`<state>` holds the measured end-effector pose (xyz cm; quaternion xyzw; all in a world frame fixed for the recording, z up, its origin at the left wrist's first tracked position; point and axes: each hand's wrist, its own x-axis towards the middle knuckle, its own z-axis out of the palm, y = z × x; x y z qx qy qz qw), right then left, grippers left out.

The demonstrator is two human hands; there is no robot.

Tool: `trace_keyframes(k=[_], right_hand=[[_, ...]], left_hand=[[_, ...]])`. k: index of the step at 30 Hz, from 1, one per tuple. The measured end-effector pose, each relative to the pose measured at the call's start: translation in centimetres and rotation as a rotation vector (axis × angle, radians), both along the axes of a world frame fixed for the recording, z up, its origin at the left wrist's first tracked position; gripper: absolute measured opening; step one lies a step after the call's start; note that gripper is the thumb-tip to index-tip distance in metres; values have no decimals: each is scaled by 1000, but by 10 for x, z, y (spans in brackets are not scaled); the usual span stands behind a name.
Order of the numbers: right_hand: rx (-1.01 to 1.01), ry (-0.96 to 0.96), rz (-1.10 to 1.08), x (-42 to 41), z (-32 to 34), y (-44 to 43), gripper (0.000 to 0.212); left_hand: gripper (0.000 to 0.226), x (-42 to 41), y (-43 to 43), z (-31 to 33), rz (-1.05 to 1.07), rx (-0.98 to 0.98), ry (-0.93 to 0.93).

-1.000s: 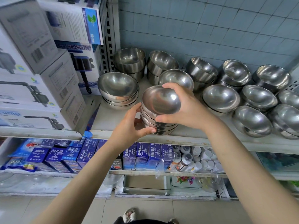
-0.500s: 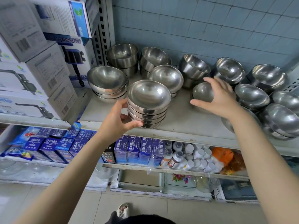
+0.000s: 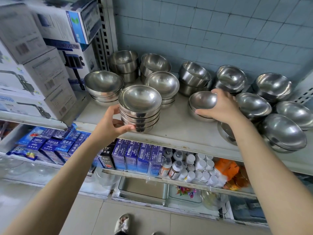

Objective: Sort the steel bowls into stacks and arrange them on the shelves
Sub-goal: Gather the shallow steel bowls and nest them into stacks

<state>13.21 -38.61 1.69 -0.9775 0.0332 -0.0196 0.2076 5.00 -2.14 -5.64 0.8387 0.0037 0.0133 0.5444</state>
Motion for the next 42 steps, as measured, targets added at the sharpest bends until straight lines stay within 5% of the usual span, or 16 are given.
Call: trace_keyframes(k=[5,12,25,36,42], right_hand=[[294,-101,35,-14,6,2,102],[572,-199,366,-33,57,93,104],[350,-11,541,-32,36,161,108],[357,6,534,-33,27,159,111],[574,-38,490,-43,21,145,117]], left_hand=[[95,-1,-4,1,9,-6,7],[106,-3,-2,4,3,33,25],[99,-5,-2,6,13,11,-32],[100,-3,-3,10,-10,25,-67],[100,-9,11,15,-52,61,-41]])
